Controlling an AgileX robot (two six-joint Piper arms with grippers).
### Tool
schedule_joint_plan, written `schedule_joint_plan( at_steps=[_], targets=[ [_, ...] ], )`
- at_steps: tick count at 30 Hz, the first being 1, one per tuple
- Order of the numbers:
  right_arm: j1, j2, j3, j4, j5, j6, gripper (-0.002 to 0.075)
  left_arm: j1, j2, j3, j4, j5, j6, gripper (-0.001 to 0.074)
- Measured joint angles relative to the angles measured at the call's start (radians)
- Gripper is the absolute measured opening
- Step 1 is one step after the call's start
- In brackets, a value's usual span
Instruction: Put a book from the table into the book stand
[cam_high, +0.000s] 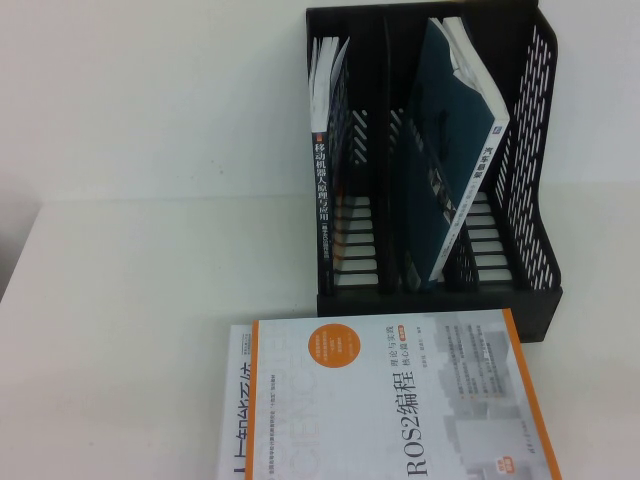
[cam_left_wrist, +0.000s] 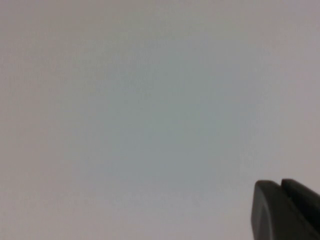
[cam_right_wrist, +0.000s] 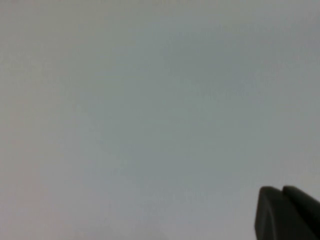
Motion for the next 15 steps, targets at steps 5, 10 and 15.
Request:
schedule_joint_plan(
  at_steps=[5, 10, 15],
  targets=[
    [0.000, 0.000, -0.004, 0.007, 0.087, 0.031, 0.0005, 0.000, -0.001, 0.000, -0.004, 0.062, -0.048, -0.0004],
    [0.000, 0.000, -0.125, 0.009, 0.488, 0.089, 0.0005, 0.000, -0.002, -0.141, 0.020, 0.432, -0.067, -0.0004],
    [0.000, 0.021, -0.291, 0.010, 0.826, 0.102, 0.0005, 0.000, 0.039, -0.335, 0.025, 0.752, -0.077, -0.0004]
  ],
)
